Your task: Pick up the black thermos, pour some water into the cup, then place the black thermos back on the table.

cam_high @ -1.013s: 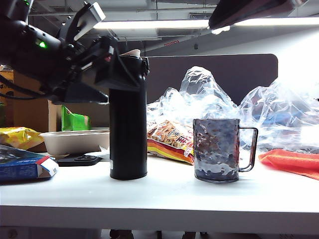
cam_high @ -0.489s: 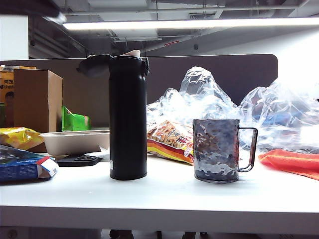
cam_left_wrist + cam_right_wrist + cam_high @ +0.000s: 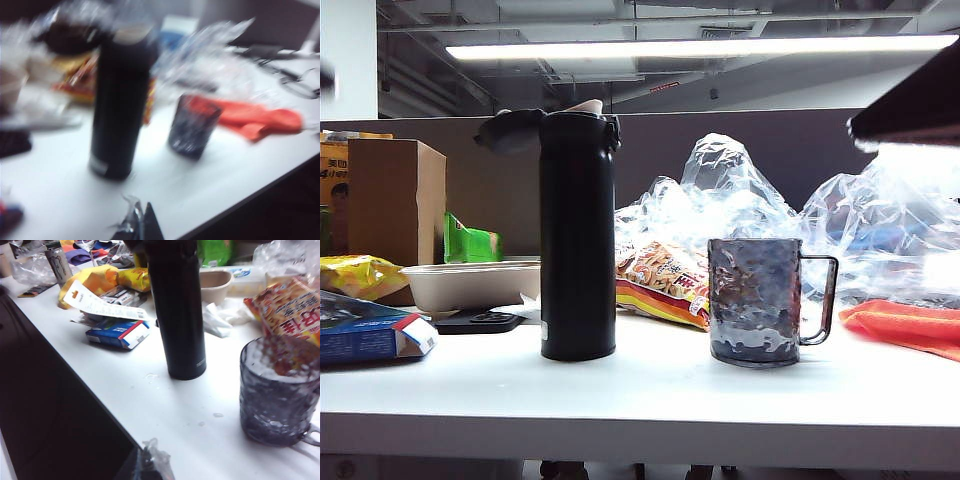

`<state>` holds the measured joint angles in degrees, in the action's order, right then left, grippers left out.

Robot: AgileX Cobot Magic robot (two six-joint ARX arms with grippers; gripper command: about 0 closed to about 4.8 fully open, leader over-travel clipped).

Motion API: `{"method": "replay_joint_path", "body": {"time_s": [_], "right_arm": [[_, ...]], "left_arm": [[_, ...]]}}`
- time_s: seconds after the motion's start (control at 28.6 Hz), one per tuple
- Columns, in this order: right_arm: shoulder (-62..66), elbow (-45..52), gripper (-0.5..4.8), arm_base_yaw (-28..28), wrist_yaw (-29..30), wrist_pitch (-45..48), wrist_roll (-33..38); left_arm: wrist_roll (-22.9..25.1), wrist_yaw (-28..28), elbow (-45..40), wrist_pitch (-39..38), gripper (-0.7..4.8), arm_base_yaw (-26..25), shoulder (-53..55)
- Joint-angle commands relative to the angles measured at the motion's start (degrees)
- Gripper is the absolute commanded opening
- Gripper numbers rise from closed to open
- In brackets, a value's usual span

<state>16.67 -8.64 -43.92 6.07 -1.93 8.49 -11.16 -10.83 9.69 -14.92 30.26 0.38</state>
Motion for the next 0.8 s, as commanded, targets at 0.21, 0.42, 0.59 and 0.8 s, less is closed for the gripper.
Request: {"method": "replay_joint_path", "body": {"time_s": [0.21,0.42,0.59,0.8], "right_arm": [[-0.4,7.1,-0.05,0.0,0.7,2.6,0.7],[-0.5,8.5,-0.05,0.0,-2.0,0.5,0.5],[-0.5,8.5,0.04,0.0,-2.3,0.1,0.5],[-0.5,8.5,0.04,0.0,-2.3,0.1,0.5]], "left_arm": [[-3.4,1.3,-9.2,10.0,-0.05,0.1,0.0],[-2.8,2.0,-9.2,7.8,-0.05,0.0,0.1],[-2.8,1.8,-9.2,5.4,-0.04,0.0,0.1],[-2.8,1.9,-9.2,5.4,-0.05,0.0,0.1]]}}
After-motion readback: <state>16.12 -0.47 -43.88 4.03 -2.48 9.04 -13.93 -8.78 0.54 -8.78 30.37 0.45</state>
